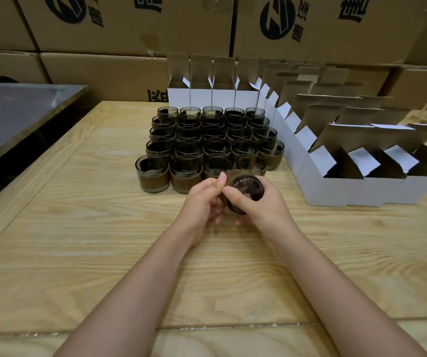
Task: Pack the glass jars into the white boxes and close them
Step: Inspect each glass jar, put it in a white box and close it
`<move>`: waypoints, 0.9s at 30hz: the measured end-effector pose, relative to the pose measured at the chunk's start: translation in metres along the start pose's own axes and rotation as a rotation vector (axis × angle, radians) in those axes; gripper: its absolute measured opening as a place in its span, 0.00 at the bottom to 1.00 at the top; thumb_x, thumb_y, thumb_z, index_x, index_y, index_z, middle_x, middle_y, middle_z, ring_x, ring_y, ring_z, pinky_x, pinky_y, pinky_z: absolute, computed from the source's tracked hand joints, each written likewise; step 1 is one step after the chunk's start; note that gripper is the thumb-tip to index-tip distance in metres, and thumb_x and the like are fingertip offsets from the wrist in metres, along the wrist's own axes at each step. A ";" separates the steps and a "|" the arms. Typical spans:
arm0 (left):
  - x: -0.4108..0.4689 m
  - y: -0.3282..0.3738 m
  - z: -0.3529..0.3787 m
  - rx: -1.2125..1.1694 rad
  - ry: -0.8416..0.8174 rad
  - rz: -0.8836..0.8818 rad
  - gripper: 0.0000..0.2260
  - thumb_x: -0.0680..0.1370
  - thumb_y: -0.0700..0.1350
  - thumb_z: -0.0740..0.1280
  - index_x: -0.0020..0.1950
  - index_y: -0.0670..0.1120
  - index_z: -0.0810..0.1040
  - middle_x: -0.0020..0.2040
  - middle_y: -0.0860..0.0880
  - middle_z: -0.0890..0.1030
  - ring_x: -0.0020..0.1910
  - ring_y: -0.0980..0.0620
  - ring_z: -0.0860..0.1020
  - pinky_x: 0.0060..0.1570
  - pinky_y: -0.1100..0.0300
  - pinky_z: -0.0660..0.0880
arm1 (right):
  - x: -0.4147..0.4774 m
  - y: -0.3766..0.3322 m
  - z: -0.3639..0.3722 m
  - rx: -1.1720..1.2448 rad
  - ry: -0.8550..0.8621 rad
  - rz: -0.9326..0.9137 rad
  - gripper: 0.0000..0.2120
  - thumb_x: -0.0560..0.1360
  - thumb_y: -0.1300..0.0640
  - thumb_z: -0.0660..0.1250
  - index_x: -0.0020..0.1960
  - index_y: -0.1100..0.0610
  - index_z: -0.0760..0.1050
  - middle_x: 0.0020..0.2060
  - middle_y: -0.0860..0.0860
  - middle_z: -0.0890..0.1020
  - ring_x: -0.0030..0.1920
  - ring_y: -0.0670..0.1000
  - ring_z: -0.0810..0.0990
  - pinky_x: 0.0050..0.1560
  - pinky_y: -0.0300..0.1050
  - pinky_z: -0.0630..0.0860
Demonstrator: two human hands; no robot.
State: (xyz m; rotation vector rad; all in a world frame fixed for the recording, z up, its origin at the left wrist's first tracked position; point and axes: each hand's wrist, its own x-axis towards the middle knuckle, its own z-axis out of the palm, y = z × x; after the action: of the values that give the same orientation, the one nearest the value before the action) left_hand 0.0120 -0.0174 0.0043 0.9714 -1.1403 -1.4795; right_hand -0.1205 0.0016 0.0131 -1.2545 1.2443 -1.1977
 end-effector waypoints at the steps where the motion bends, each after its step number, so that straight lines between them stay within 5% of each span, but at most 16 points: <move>1: 0.000 0.000 0.000 -0.013 -0.002 0.000 0.31 0.72 0.57 0.63 0.60 0.31 0.73 0.44 0.37 0.75 0.32 0.49 0.71 0.22 0.64 0.64 | 0.000 0.001 0.000 -0.038 -0.009 -0.010 0.32 0.59 0.43 0.79 0.59 0.50 0.74 0.51 0.51 0.81 0.45 0.48 0.84 0.34 0.42 0.79; 5: 0.001 0.001 -0.004 -0.093 -0.019 -0.029 0.27 0.73 0.57 0.63 0.60 0.36 0.76 0.44 0.38 0.79 0.35 0.46 0.77 0.29 0.57 0.71 | 0.002 0.005 -0.002 -0.134 -0.061 -0.055 0.38 0.55 0.44 0.81 0.62 0.48 0.72 0.52 0.49 0.81 0.46 0.48 0.84 0.40 0.49 0.83; 11: 0.001 0.000 -0.007 -0.167 -0.022 -0.057 0.18 0.75 0.54 0.62 0.52 0.42 0.80 0.38 0.45 0.81 0.29 0.54 0.78 0.22 0.65 0.70 | 0.007 0.005 -0.018 -0.168 -0.204 -0.112 0.32 0.61 0.54 0.81 0.63 0.47 0.74 0.53 0.47 0.83 0.56 0.49 0.81 0.56 0.54 0.80; 14: 0.002 0.000 -0.008 -0.199 0.029 -0.056 0.16 0.75 0.55 0.62 0.45 0.45 0.84 0.37 0.46 0.77 0.27 0.55 0.70 0.23 0.66 0.66 | 0.006 0.001 -0.020 -0.155 -0.257 -0.164 0.28 0.62 0.53 0.79 0.60 0.41 0.76 0.53 0.45 0.83 0.55 0.51 0.81 0.54 0.51 0.81; 18: 0.002 0.003 -0.009 -0.261 0.038 -0.072 0.18 0.78 0.53 0.59 0.49 0.42 0.82 0.42 0.40 0.75 0.29 0.51 0.67 0.25 0.64 0.67 | 0.010 0.003 -0.024 -0.108 -0.271 -0.134 0.34 0.62 0.50 0.78 0.66 0.44 0.73 0.53 0.55 0.83 0.48 0.53 0.84 0.52 0.66 0.78; 23: 0.004 0.002 -0.010 -0.289 0.025 -0.078 0.19 0.82 0.52 0.57 0.50 0.40 0.81 0.38 0.45 0.79 0.24 0.58 0.67 0.22 0.65 0.68 | 0.010 0.003 -0.026 0.000 -0.308 -0.139 0.23 0.67 0.51 0.76 0.61 0.43 0.76 0.51 0.49 0.84 0.48 0.47 0.82 0.45 0.44 0.81; 27: 0.002 0.004 -0.012 -0.309 -0.062 -0.057 0.20 0.79 0.53 0.57 0.54 0.38 0.79 0.43 0.41 0.85 0.33 0.45 0.83 0.35 0.55 0.81 | 0.009 0.001 -0.026 0.040 -0.270 -0.095 0.24 0.68 0.51 0.70 0.65 0.51 0.75 0.42 0.44 0.84 0.38 0.43 0.80 0.44 0.44 0.81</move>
State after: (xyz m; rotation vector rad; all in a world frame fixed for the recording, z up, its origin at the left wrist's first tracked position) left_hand 0.0236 -0.0217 0.0051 0.7537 -0.8985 -1.6828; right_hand -0.1468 -0.0073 0.0138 -1.4063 0.9689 -1.0731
